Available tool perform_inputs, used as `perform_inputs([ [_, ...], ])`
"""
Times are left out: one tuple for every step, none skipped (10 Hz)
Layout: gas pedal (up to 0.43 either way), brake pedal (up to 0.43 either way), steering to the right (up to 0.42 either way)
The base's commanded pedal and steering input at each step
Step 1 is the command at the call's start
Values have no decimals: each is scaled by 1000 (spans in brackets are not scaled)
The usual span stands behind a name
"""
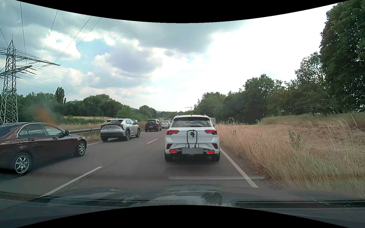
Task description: Follow the waypoints while adhering to traffic rules and regulations
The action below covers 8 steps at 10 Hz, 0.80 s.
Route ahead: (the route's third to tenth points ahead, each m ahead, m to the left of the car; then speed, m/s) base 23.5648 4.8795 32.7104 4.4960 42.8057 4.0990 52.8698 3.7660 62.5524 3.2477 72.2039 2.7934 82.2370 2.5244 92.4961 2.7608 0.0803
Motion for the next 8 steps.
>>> perform_inputs([
  [0, 165, 4],
  [0, 159, 4],
  [0, 171, 4],
  [0, 177, 4],
  [0, 183, 4],
  [0, 183, 4],
  [0, 189, 4],
  [0, 189, 4],
])
